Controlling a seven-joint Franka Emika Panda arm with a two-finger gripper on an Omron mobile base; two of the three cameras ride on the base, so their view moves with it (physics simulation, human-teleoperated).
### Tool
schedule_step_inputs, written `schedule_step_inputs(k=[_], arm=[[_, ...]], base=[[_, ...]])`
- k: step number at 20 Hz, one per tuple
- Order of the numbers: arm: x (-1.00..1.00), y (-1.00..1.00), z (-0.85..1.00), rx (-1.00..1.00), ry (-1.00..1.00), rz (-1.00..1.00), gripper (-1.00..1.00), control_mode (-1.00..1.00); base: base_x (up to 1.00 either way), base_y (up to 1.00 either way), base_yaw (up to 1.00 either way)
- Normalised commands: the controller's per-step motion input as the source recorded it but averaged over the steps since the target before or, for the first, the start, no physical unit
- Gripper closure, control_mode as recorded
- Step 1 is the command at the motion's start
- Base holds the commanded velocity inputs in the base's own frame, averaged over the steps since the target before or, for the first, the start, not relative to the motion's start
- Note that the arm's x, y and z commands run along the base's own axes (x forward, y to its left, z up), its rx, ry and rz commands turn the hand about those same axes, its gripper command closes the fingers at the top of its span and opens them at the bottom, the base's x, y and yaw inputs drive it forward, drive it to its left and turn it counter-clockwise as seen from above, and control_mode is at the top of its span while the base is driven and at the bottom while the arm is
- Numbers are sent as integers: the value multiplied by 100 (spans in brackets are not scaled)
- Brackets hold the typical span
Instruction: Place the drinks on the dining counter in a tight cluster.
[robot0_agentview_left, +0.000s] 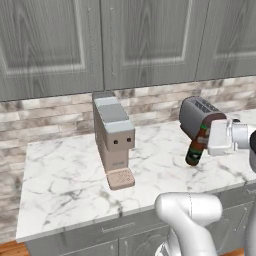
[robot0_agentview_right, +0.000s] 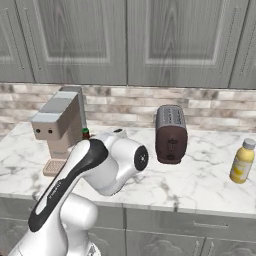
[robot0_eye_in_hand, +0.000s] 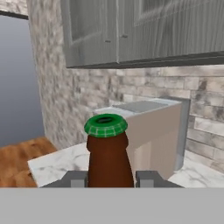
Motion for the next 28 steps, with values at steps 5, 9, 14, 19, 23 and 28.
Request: schedule_step_inputs(k=[5, 9, 14, 19, 23, 28], arm=[[-1, 0, 0, 0, -1, 0, 100, -100], [0, 0, 0, 0, 0, 0, 100, -100], [0, 0, 0, 0, 0, 0, 100, 100], [0, 0, 0, 0, 0, 0, 100, 100], [0, 0, 0, 0, 0, 0, 100, 100], [0, 0, 0, 0, 0, 0, 100, 100]], base=[[0, 0, 0], [0, 0, 0], [-22, 0, 0], [-93, 10, 0], [-92, 11, 1], [-59, 39, 35]])
